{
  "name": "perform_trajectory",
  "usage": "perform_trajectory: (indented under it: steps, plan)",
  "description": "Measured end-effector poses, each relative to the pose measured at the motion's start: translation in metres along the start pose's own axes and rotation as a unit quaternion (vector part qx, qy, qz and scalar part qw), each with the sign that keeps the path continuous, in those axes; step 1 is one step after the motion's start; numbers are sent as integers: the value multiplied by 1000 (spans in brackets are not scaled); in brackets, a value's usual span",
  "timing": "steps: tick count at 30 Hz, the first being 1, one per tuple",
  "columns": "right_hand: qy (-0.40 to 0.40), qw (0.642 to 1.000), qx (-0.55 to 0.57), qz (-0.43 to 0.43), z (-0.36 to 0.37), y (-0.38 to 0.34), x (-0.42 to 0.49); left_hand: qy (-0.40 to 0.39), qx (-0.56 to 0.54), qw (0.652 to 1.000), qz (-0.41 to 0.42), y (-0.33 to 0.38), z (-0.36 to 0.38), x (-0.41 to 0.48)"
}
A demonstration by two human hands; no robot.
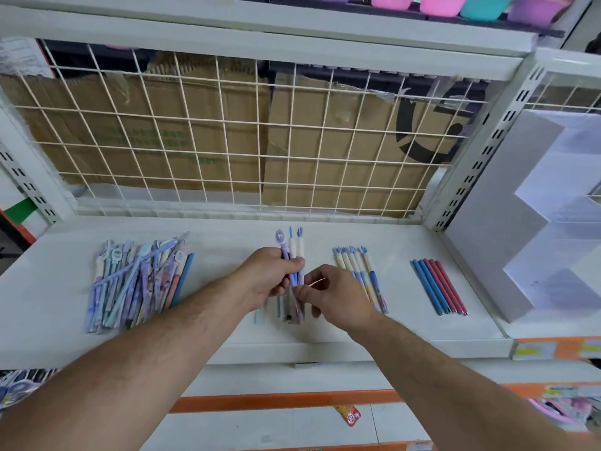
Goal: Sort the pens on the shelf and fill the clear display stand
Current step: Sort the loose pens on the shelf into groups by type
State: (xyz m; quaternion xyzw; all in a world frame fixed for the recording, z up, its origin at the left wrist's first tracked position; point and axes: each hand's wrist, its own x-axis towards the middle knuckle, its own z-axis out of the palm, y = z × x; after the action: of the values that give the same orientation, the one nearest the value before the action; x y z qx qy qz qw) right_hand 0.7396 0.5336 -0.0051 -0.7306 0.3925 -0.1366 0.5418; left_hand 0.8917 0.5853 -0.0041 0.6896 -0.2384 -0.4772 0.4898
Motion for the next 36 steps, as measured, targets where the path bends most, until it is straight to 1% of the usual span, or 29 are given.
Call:
perform_trajectory:
  steps: [5, 12, 20, 24, 30, 36]
  plan:
    - [7, 998, 52, 25, -31, 13, -8, -16, -10, 1000, 2, 3, 38, 5]
    - [17, 996, 85, 26, -74, 36, -16, -57, -16, 998, 2, 6, 89, 13]
    - [50, 994, 84, 48, -118, 65, -21, -62, 6, 998, 7, 10, 142, 20]
    - [57, 994, 79, 54, -136, 75, -23, -68, -1, 998, 9, 13, 161, 21]
    - [56, 995, 67, 58, -147, 81, -21, -56, -2, 998, 3, 14, 171, 21]
    - [81, 994, 11, 71, -134, 79, -4, -25, -13, 1000, -7, 10, 145, 17]
